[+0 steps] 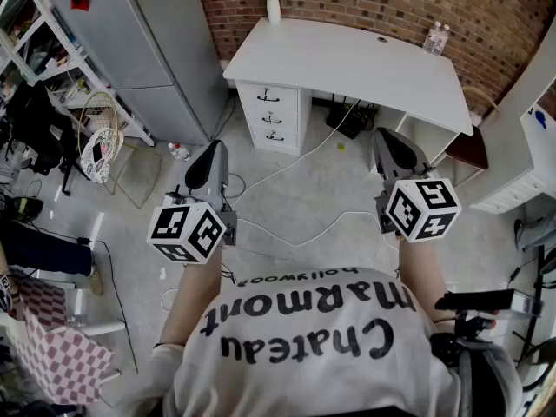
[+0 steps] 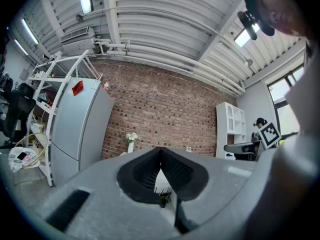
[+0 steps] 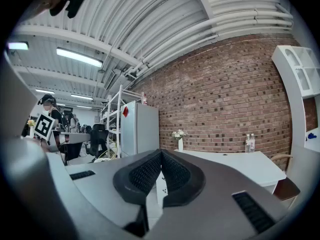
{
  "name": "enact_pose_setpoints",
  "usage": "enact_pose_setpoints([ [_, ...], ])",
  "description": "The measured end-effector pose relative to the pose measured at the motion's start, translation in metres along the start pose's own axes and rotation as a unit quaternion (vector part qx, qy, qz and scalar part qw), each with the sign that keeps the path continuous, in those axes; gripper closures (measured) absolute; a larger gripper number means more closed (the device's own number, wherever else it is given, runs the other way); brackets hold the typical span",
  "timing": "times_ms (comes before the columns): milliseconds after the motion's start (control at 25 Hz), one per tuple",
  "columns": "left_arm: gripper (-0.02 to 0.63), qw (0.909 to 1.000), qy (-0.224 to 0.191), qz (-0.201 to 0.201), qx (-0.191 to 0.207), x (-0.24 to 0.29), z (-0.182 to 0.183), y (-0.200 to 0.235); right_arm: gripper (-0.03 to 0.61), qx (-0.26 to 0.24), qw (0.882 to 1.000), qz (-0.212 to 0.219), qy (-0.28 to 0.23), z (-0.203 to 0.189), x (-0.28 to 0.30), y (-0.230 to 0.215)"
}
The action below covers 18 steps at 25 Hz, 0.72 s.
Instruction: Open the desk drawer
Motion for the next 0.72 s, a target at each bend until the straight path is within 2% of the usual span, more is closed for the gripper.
enact_pose_setpoints([
  [240, 0.598, 1.0000, -0.002, 0.003, -0.003, -0.003, 0.000, 0.008, 0.568, -0.004, 1.000, 0.003, 0.002, -0.002, 0.004, 0.007],
  [360, 0.598, 1.0000, 0.000, 0.005, -0.003, -0.005, 0.001, 0.014, 0.568, 0.013, 1.000, 0.000, -0.005, -0.003, 0.008, 0.010],
  [480, 0.598, 0.9999, 0.001, 0.011, -0.004, -0.012, 0.002, 0.026, 0.568, 0.029, 1.000, 0.005, -0.010, -0.004, 0.015, 0.021],
  [720, 0.598, 0.9998, 0.000, 0.020, -0.003, -0.030, 0.004, 0.055, 0.568, 0.021, 1.000, 0.014, -0.002, -0.017, 0.028, 0.049],
])
Point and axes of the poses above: the fingertips, and each gripper's own axes: x forward along the fingers, y to its left, z out of its top, the point moved 1 cm from there along -x, backward along the fingers, and after that the axes turned 8 degrees about -y, right-handed, at the moved point
